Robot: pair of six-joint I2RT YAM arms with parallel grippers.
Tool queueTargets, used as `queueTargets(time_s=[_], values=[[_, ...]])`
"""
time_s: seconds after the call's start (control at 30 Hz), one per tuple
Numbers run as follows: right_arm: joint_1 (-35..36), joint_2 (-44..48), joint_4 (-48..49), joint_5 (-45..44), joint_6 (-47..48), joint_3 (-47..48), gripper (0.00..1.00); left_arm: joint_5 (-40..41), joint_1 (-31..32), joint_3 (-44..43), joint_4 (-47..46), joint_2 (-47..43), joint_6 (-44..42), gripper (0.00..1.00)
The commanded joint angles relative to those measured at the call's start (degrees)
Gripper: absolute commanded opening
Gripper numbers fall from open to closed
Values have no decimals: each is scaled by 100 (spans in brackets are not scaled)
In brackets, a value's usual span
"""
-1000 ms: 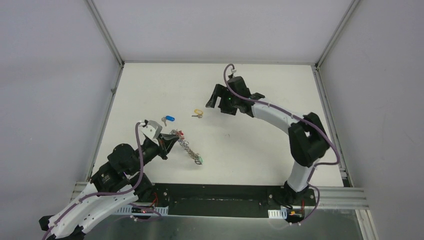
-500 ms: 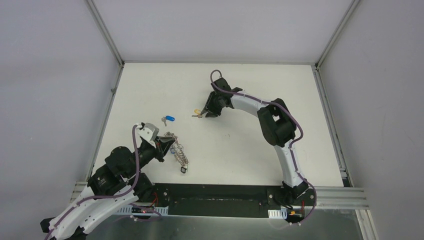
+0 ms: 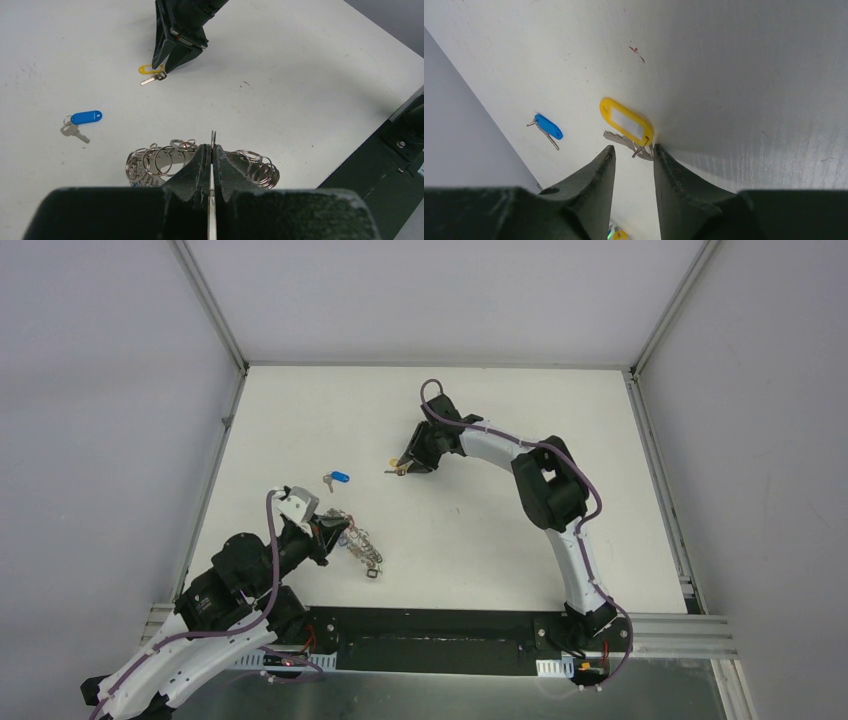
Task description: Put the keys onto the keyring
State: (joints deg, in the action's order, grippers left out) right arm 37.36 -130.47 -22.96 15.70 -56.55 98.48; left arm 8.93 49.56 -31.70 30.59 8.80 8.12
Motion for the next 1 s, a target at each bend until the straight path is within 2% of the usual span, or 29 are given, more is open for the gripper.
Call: queueTargets(time_s=[0.0, 0.17, 0.4, 0.7, 0.97], values=[[-33, -154, -19, -26, -78, 190, 34, 72, 29, -249, -327, -29, 107, 0], [-47, -198, -174, -49, 11, 240, 18, 63, 36, -257, -323, -45, 102, 0], [-54, 19, -271, -15, 197, 48, 0, 60, 36, -284, -310, -14, 83, 0], [-86, 1283, -353, -151, 920, -1102, 0, -206, 34, -290, -321, 202, 194, 0], [-133, 2817, -1329, -446, 2092, -2561, 0, -789, 30, -504, -402, 1052, 180, 0]])
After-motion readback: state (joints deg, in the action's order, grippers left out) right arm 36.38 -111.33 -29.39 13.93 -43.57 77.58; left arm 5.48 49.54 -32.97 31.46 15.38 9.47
